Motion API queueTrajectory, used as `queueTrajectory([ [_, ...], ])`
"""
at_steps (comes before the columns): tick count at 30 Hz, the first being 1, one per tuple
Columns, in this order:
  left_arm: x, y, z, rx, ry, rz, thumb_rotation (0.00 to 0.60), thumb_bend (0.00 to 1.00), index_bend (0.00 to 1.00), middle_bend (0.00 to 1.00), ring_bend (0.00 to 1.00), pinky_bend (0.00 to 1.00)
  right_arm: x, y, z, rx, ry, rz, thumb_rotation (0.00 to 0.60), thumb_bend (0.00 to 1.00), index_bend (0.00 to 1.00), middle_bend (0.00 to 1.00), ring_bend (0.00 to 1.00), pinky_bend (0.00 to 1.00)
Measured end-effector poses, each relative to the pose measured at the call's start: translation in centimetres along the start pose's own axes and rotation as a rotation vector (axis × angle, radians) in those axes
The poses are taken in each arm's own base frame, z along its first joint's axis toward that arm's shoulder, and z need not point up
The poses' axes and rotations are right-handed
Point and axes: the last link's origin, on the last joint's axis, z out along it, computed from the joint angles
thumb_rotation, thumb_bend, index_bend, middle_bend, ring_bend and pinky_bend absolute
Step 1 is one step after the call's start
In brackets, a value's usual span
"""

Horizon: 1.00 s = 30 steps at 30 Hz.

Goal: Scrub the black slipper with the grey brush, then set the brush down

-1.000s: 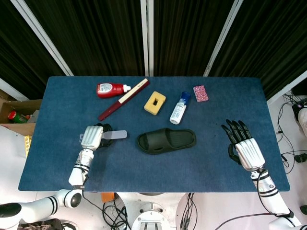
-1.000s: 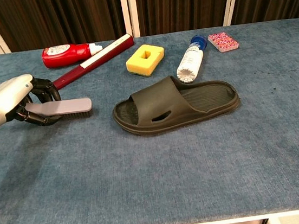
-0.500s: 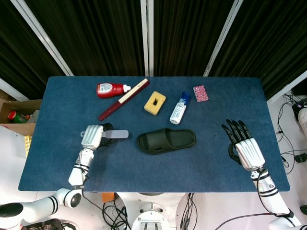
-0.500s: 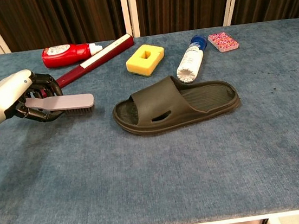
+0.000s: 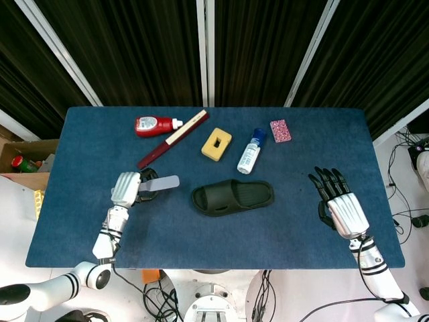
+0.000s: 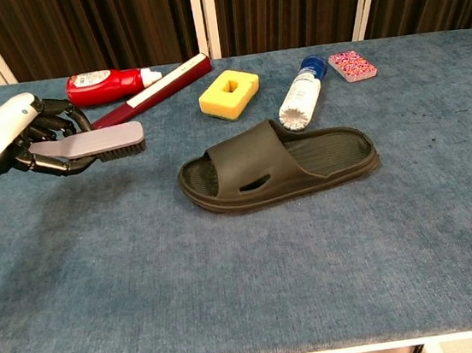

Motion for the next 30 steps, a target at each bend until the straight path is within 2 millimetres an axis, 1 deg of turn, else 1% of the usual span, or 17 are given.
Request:
queueTrajectory([
  [3,0.05,0.04,0.0,-0.007,0.002,-0.006,0.6,0.47,0.93,1.0,0.98,0.95,0.0,-0.05,0.03,0.001,0.001,0.0,0.577,0.76,0.0,0.0,0.0,0.0],
  [5,0.09,0.13,0.0,-0.015,0.007,-0.021,0.6,0.49,0.94,1.0,1.0,0.98,-0.01,-0.04,0.02,0.0,0.0,0.0,0.578,0.76,0.0,0.0,0.0,0.0],
  [7,0.15,0.21,0.02,-0.026,0.012,-0.032,0.6,0.5,0.94,1.0,1.0,1.0,-0.02,-0.03,0.0,-0.001,-0.001,-0.001,0.58,0.76,0.0,0.0,0.0,0.0],
  [13,0.1,0.26,0.07,-0.062,0.004,-0.013,0.6,0.53,0.95,1.0,1.0,1.0,-0.03,0.07,-0.06,-0.005,-0.001,-0.001,0.578,0.76,0.0,0.0,0.0,0.0],
  [19,0.12,0.37,0.1,-0.097,0.028,0.099,0.6,0.54,1.0,1.0,1.0,1.0,0.08,0.11,-0.17,-0.004,0.003,-0.002,0.579,0.76,0.0,0.0,0.0,0.0],
  [25,0.06,0.39,0.35,-0.111,0.046,0.256,0.6,0.55,1.0,1.0,1.0,1.0,0.41,0.17,-0.04,0.0,0.013,-0.005,0.578,0.75,0.0,0.0,0.0,0.0],
  [30,-0.16,0.9,0.89,-0.106,0.044,0.378,0.6,0.56,1.0,1.0,1.0,1.0,0.92,-0.2,0.37,0.018,0.031,-0.008,0.578,0.75,0.0,0.0,0.0,0.0],
])
